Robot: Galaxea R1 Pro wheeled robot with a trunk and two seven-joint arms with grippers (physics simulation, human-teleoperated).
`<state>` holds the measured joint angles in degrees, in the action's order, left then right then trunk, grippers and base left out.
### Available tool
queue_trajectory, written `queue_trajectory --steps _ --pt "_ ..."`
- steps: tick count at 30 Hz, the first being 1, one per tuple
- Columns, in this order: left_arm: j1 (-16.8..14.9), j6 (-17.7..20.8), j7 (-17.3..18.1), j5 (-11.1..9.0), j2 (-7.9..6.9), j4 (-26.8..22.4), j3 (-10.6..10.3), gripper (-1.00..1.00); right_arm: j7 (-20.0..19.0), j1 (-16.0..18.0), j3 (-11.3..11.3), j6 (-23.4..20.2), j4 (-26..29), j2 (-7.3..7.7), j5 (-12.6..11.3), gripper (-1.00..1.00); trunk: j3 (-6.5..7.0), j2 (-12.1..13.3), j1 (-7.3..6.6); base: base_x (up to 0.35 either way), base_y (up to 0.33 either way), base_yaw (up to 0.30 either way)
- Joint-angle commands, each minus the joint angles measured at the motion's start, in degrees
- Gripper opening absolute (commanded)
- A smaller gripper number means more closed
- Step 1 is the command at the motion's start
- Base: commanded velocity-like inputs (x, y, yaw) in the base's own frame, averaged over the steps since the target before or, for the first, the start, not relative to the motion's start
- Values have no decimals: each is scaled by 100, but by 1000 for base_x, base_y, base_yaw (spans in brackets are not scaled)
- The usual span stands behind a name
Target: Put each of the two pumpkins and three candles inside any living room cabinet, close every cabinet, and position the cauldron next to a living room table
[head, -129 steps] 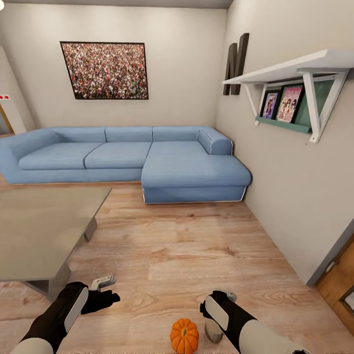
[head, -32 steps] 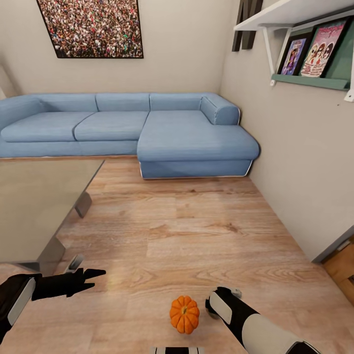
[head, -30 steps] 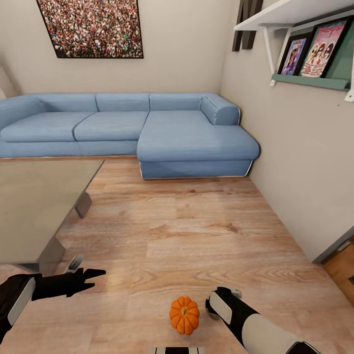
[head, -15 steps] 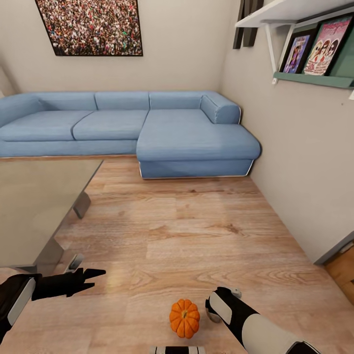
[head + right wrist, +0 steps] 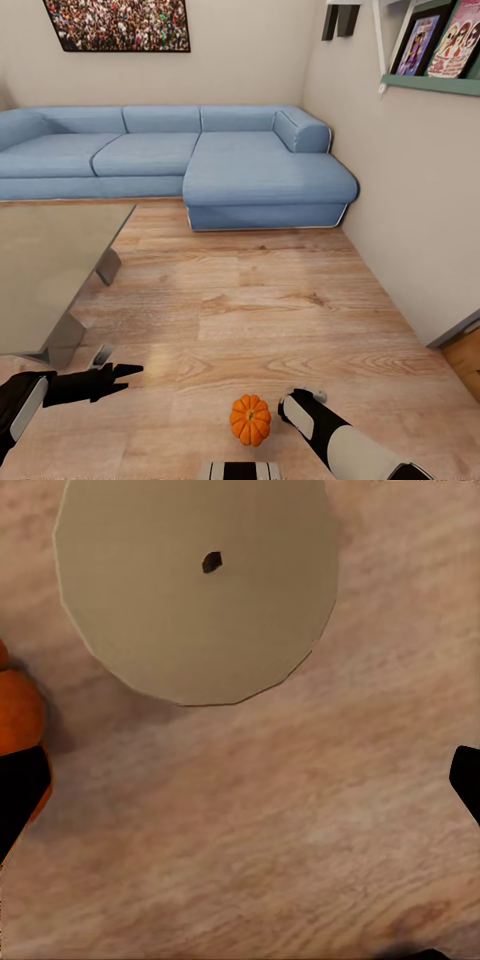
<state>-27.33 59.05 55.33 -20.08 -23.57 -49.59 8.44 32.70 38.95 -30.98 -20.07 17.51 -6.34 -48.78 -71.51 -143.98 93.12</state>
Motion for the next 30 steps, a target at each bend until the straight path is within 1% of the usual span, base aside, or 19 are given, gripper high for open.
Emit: queue_trajectory --steps 1,8,15,25,28,30 --pt "0 1 0 -3 1 1 0 100 0 9 1 37 9 -3 0 100 -23 -2 2 0 0 0" --pt "0 1 -3 -4 2 0 0 100 0 307 -2 91 181 0 6 100 -178 -11 20 0 0 0" --pt "0 -6 -5 4 2 -1 1 100 -31 364 -12 117 206 12 9 100 -333 -20 38 0 0 0" --pt "0 3 1 -2 -7 -5 4 100 -35 371 -13 128 158 43 19 100 -333 -20 38 0 0 0" --pt "0 3 -2 -4 -7 -6 3 100 -35 369 -17 216 150 45 31 100 -399 -24 46 0 0 0" --pt "0 2 -1 -4 -7 -7 4 100 -35 368 -16 262 146 45 90 100 -444 -27 51 0 0 0"
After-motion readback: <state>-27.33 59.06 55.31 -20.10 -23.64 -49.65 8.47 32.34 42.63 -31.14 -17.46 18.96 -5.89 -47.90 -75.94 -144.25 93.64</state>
